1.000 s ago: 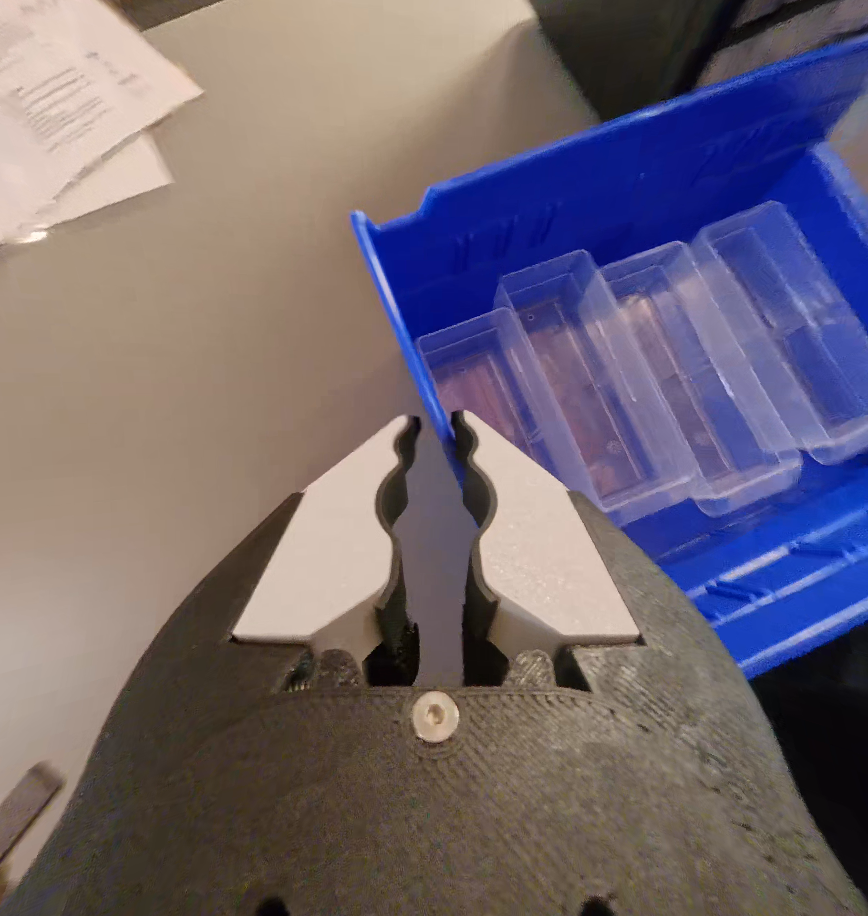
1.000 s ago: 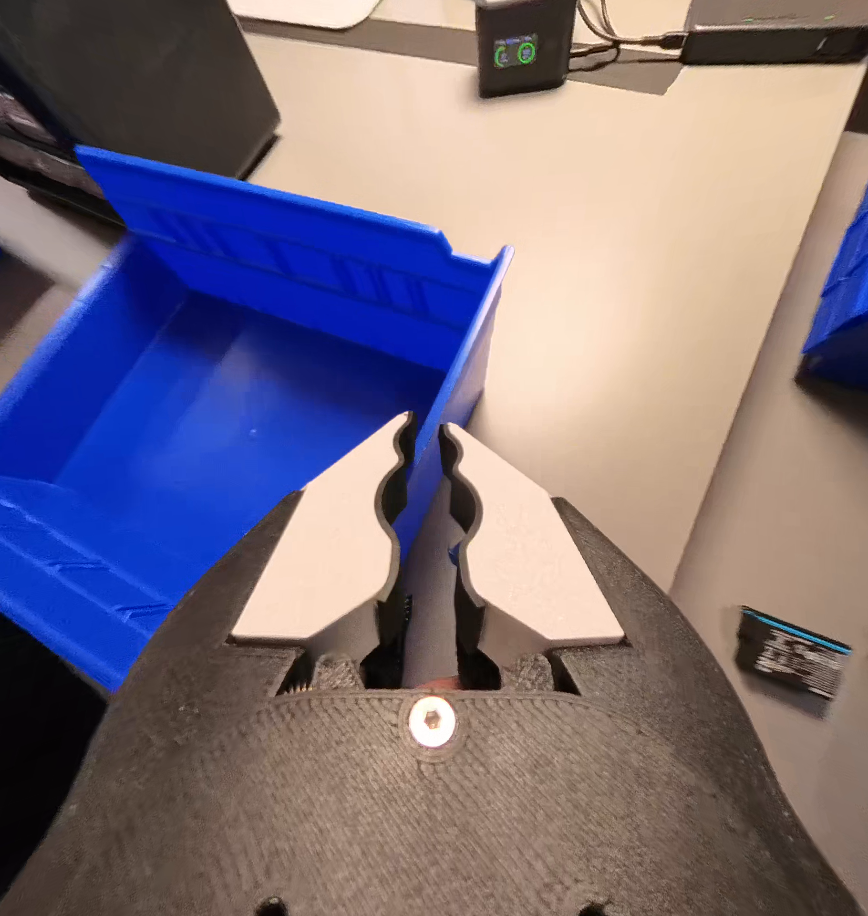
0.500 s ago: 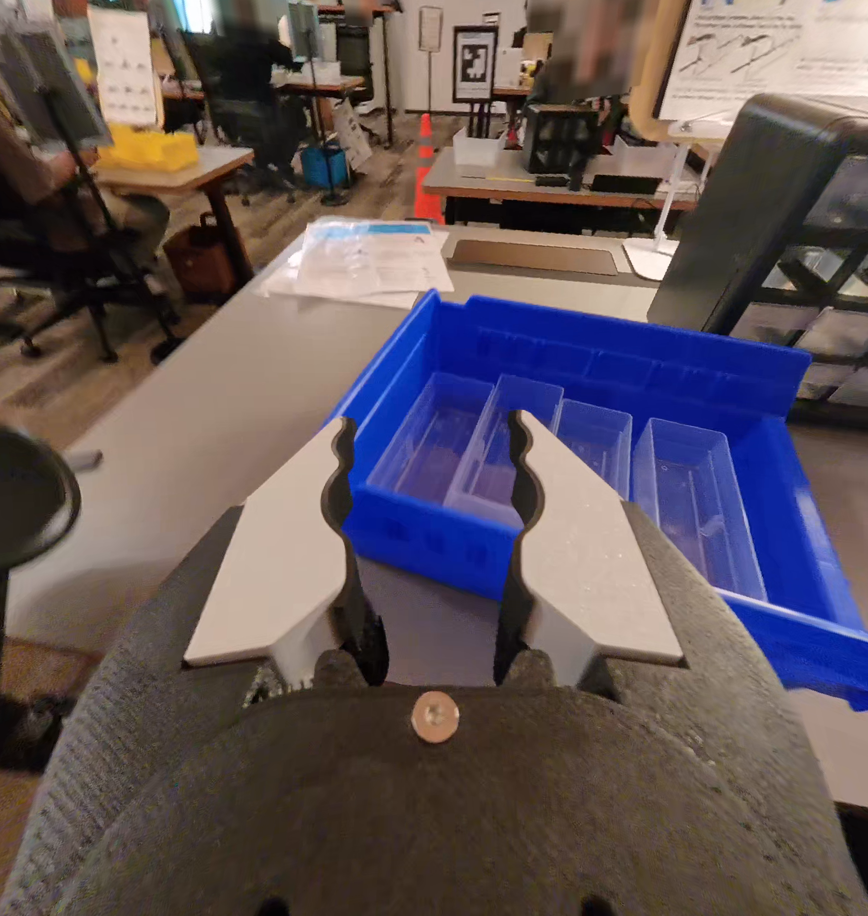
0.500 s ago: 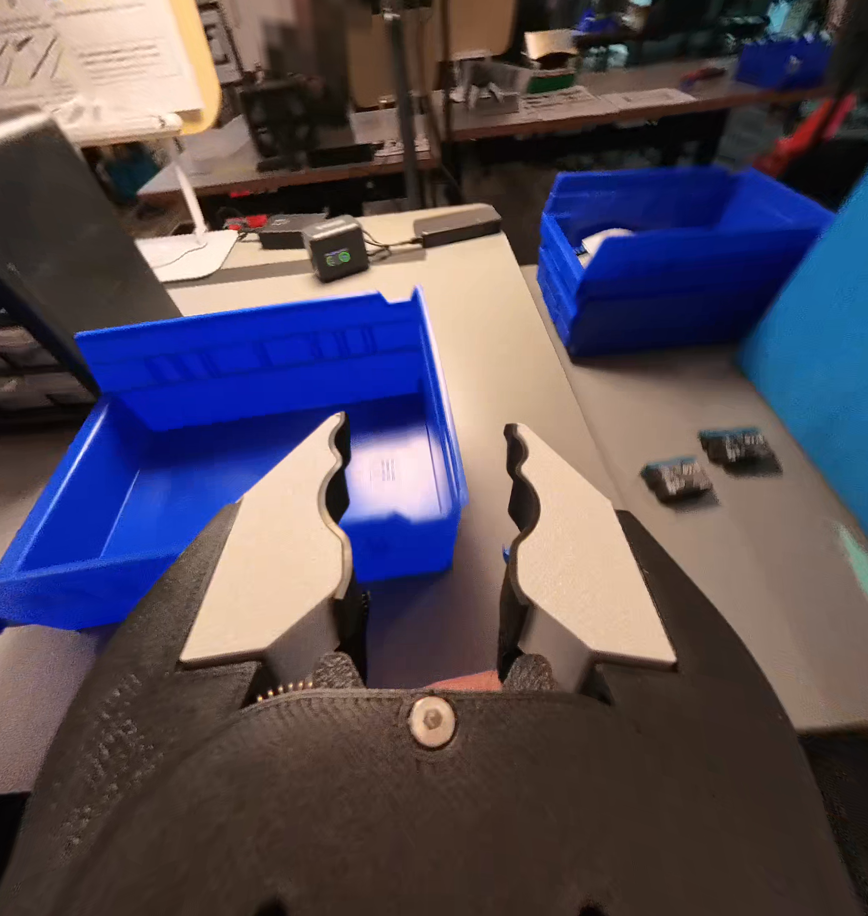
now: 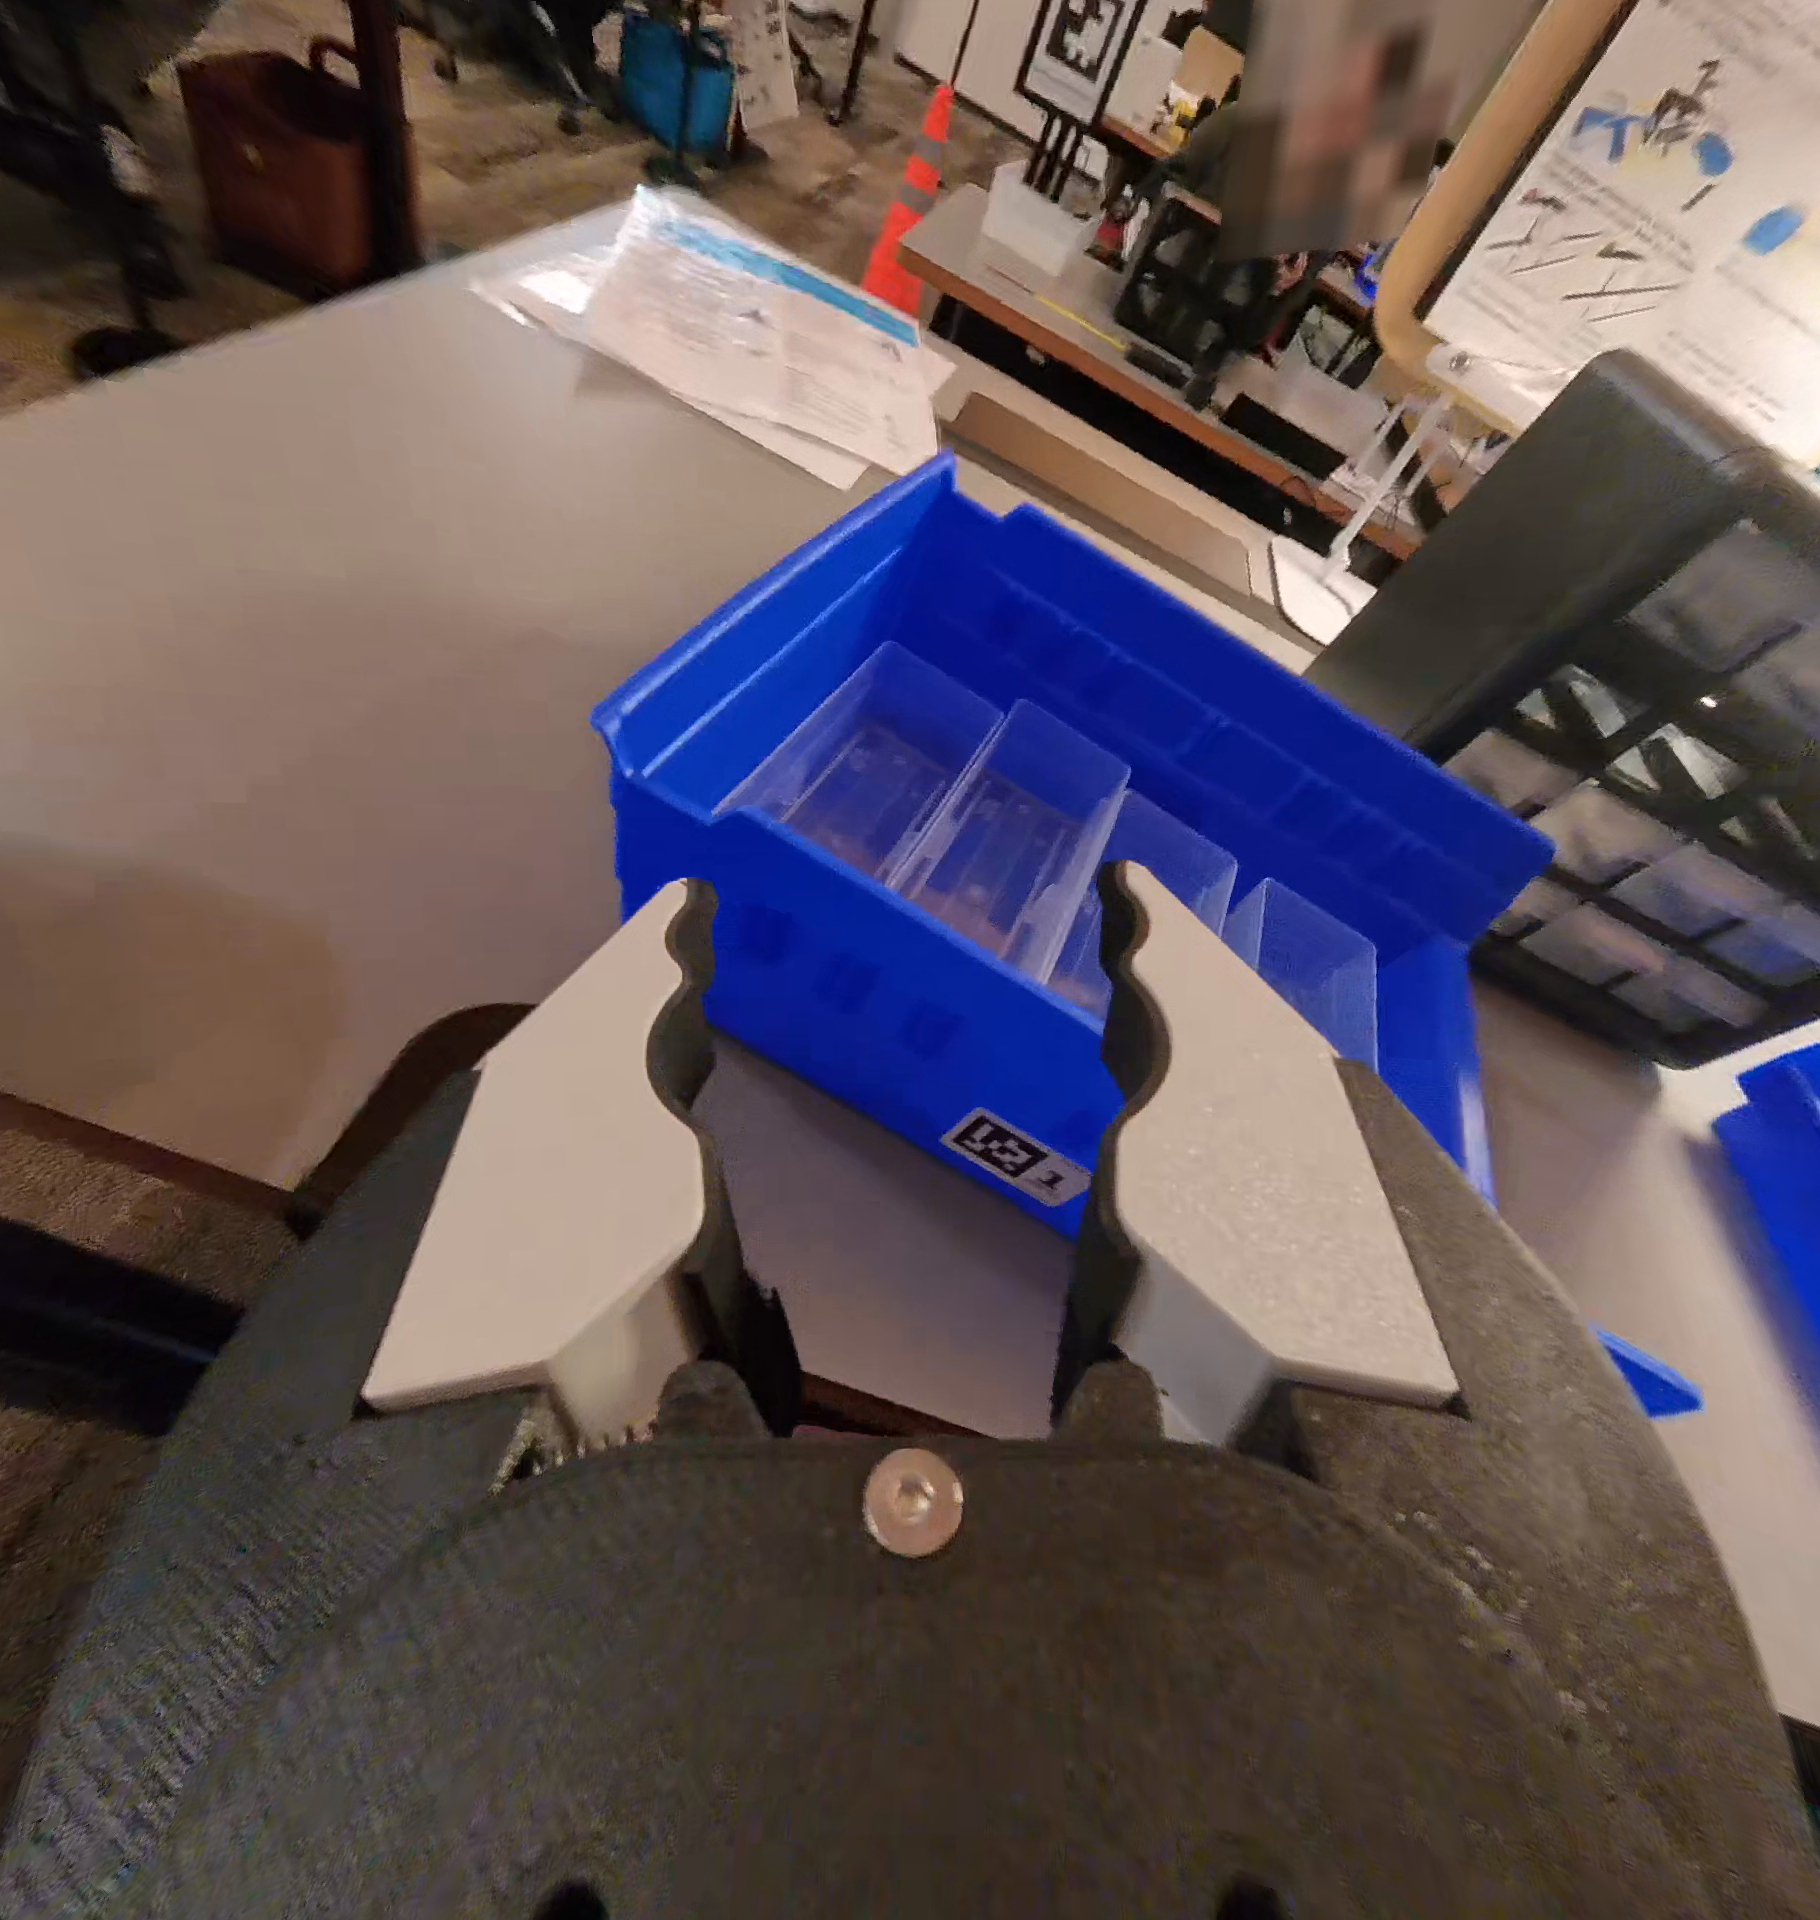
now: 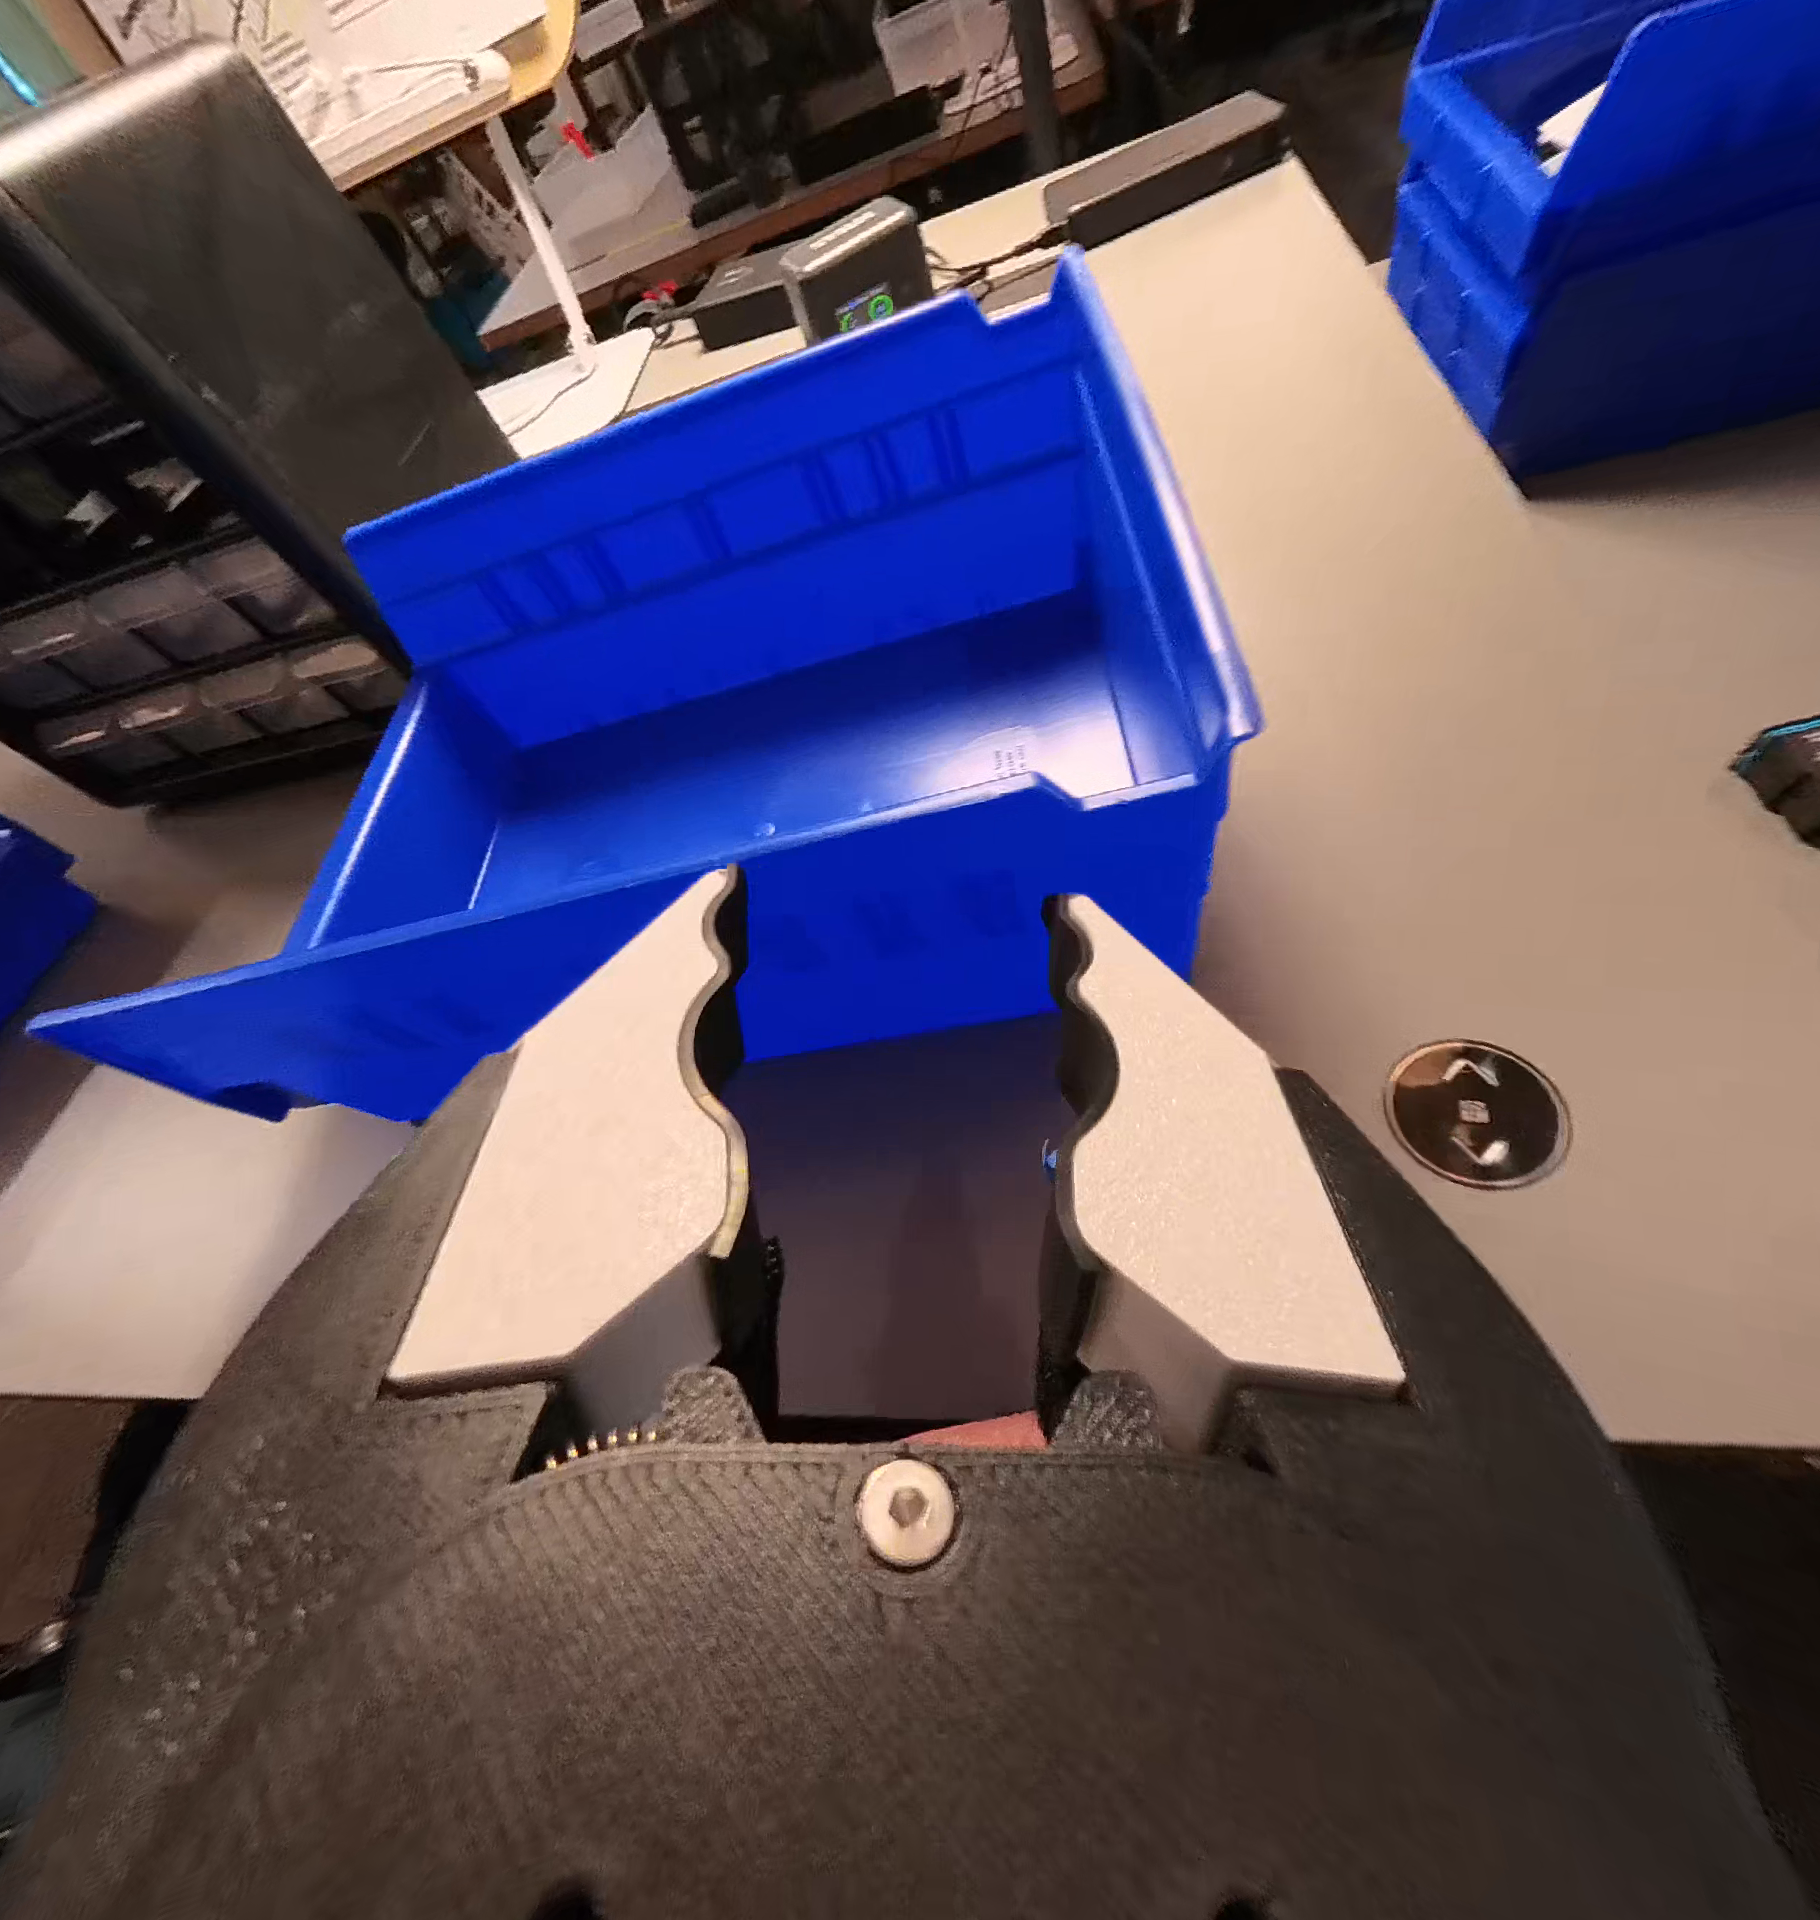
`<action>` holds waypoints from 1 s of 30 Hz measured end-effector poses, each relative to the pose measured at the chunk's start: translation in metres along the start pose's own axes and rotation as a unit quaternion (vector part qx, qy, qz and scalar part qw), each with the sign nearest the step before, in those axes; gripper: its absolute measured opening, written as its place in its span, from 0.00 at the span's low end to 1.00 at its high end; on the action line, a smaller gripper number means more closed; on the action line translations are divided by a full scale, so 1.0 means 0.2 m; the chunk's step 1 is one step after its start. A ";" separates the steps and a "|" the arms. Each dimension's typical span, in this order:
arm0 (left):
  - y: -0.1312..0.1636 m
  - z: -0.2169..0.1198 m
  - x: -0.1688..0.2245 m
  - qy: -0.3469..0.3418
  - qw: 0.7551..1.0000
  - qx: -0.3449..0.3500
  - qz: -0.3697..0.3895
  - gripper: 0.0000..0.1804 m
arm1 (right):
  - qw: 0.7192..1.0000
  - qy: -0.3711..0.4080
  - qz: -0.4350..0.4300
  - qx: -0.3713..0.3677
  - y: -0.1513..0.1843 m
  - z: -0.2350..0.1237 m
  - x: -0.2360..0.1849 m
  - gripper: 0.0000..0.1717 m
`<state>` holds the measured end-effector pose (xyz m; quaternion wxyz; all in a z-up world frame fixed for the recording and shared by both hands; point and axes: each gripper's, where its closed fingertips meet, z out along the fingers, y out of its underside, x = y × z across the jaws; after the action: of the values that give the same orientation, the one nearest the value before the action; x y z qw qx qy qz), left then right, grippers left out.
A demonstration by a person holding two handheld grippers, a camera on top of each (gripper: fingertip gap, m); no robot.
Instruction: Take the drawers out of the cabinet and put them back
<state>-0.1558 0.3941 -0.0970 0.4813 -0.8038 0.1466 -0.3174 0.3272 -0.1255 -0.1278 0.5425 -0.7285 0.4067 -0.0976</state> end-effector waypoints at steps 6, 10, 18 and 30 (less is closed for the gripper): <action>0.09 0.16 0.04 0.043 0.998 -0.037 -0.036 0.46 | 0.999 -0.030 0.029 0.012 -0.05 0.13 0.02 0.34; 0.04 0.29 0.06 0.086 0.994 -0.049 -0.037 0.46 | 0.999 -0.041 0.026 0.017 -0.13 0.25 0.08 0.33; -0.01 0.31 0.06 0.085 0.996 -0.042 0.001 0.46 | 0.996 -0.067 0.023 0.050 -0.22 0.28 0.04 0.40; 0.35 0.02 0.56 0.111 0.984 0.059 0.126 0.55 | 0.985 -0.117 0.083 0.100 0.15 0.24 -0.65 0.66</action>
<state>-0.0642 0.3012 -0.1170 0.5448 -0.7090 0.2803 -0.3492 0.2558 -0.0025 -0.1348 0.6629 -0.6407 0.3873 -0.0063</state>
